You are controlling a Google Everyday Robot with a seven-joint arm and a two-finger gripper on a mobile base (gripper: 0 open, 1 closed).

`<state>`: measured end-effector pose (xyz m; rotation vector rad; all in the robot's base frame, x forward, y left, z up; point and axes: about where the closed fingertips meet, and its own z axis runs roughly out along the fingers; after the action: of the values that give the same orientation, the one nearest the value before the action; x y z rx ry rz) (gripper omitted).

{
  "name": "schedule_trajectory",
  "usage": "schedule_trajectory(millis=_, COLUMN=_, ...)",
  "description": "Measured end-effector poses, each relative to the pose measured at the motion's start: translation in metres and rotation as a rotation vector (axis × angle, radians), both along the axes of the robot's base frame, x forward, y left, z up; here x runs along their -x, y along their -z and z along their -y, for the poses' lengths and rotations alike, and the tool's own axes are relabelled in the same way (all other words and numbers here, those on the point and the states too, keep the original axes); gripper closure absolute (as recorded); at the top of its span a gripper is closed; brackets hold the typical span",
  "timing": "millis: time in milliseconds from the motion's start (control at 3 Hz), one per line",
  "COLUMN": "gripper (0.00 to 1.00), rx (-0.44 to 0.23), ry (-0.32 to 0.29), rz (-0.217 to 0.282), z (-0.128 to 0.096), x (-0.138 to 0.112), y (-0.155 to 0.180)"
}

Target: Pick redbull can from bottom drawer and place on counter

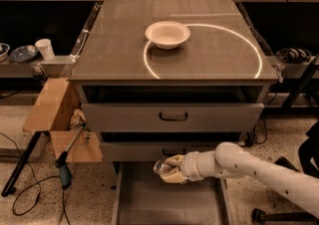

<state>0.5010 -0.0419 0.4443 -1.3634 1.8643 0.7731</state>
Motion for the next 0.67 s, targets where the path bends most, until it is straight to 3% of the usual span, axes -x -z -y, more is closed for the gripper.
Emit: schedule_trajectory(millis=667, gripper=1.0, rx=-0.009, ry=-0.025, rz=-0.023, z=-0.012, x=0.005, y=-0.022)
